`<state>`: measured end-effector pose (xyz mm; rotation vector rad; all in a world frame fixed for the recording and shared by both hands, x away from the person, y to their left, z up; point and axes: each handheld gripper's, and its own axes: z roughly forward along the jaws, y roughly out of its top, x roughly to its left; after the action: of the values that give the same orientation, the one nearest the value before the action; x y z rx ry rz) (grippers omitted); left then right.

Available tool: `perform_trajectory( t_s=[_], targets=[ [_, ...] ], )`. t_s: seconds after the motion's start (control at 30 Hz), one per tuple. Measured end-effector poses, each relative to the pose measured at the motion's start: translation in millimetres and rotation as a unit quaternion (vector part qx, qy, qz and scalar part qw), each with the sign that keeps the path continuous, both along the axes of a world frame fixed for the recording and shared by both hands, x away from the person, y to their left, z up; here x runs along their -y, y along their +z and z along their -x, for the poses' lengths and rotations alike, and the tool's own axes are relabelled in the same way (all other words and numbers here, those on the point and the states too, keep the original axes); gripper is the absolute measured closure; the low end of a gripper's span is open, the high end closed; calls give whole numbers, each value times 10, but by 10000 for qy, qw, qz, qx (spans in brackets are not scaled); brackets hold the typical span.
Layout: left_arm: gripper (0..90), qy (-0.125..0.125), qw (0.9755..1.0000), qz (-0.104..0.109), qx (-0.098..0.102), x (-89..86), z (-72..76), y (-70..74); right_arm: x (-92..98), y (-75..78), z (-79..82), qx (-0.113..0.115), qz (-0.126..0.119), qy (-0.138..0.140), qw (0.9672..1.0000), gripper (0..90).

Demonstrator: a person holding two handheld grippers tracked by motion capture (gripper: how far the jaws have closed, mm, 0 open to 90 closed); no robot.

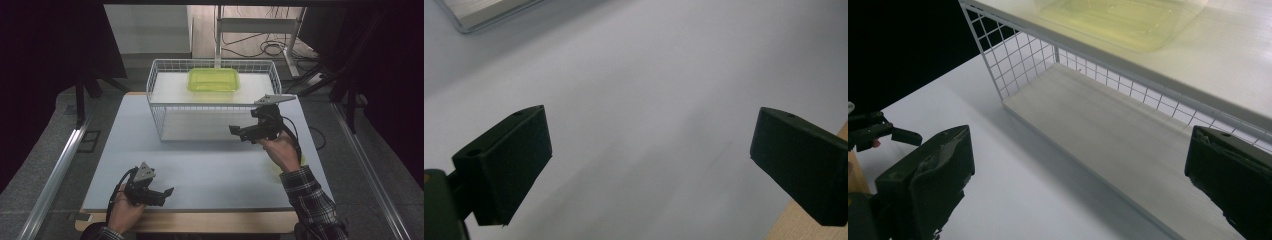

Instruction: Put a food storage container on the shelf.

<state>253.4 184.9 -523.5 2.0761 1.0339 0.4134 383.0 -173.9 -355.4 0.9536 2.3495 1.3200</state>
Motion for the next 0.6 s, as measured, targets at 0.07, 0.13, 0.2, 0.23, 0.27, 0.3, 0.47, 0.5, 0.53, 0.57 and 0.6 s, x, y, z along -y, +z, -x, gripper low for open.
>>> perform_trajectory(
  t_s=[0.07,0.13,0.2,0.23,0.27,0.3,0.47,0.5,0.53,0.57,0.6],
  targets=[
    [29,10,10000,8,16,-5,2,2,1,-35,49,29,1,7,10000,0],
    [29,17,10000,-13,40,-9,5,3,3,-68,98,97,19,30,9999,0],
    [29,23,10000,-32,68,-12,9,5,5,-97,140,145,27,32,9999,0],
    [29,20,10000,-39,78,-12,11,6,8,-122,167,158,37,42,9999,0],
    [29,18,9999,-52,98,-13,15,7,10,-139,183,160,40,52,9998,0],
    [29,18,9999,-64,110,-15,18,9,14,-170,208,173,39,67,9998,0],
    [29,32,9999,-55,153,-27,28,13,44,-299,304,140,22,57,9999,0],
    [29,33,9998,-44,167,-29,30,13,48,-318,318,133,35,66,9999,0],
    [29,29,9998,-40,169,-30,31,13,56,-351,339,119,53,72,9999,0],
    [29,27,9998,-55,179,-28,33,12,61,-375,354,118,70,66,9999,0],
    [29,25,9998,-76,189,-26,35,11,66,-396,371,139,95,64,9998,0]
  ],
)
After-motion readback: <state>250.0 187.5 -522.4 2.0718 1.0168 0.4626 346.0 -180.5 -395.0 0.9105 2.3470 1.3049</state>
